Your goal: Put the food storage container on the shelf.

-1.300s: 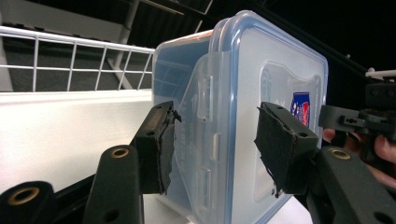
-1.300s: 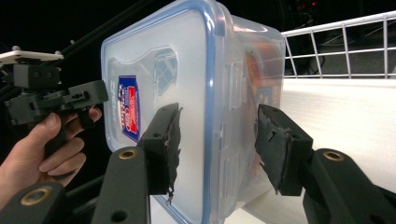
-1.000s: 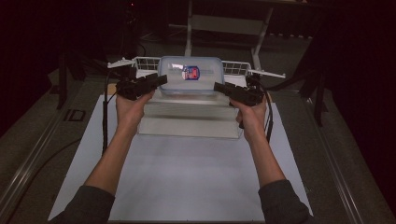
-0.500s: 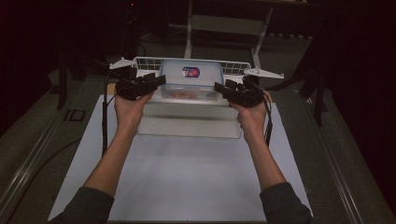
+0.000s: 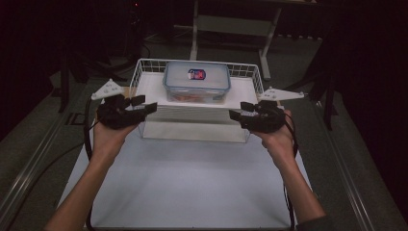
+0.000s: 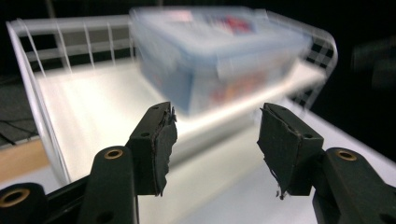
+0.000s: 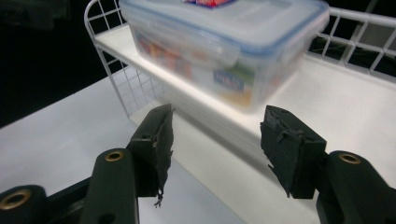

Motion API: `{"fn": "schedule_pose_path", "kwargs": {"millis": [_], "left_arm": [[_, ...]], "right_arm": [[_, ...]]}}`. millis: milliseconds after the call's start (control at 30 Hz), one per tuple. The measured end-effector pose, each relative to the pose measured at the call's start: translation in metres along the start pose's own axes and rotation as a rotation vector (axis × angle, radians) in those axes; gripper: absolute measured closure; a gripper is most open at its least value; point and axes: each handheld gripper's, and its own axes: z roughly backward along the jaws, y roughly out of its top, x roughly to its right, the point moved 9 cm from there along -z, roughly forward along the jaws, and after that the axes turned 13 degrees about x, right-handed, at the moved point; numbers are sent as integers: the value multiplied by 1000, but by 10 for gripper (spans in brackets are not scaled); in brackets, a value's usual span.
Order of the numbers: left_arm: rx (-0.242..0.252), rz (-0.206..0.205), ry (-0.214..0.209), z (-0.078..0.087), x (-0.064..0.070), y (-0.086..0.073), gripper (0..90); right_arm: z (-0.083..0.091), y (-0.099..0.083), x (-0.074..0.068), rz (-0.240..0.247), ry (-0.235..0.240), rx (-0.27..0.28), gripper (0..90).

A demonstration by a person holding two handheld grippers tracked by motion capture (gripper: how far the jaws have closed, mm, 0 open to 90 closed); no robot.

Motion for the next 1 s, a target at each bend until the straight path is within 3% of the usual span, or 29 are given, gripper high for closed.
{"fn": "schedule_pose_path", "kwargs": {"millis": [33, 67, 133, 367, 467, 567, 667, 1000], "left_arm": [[0, 0, 0, 0, 0, 0, 444], [-22, -38, 17, 8, -1, -13, 444], [-42, -59, 28, 18, -3, -28, 436], [-46, -55, 34, 48, -3, -58, 432], [-51, -39, 42, 67, -3, -77, 429], [-65, -24, 38, 75, -4, -86, 420], [-68, 11, 52, 90, -7, -104, 420], [-93, 18, 76, 102, -7, -143, 421]], "right_arm": [[0, 0, 0, 0, 0, 0, 434], [3, -3, 0, 1, -2, -2, 433], [15, -18, -1, 21, -12, -20, 422], [36, -51, -6, 73, -33, -56, 405], [51, -70, -8, 73, -50, -60, 396], [58, -77, -8, 71, -61, -54, 393], [71, -95, -10, 67, -86, -50, 381], [95, -145, -9, 65, -144, -68, 365]]}}
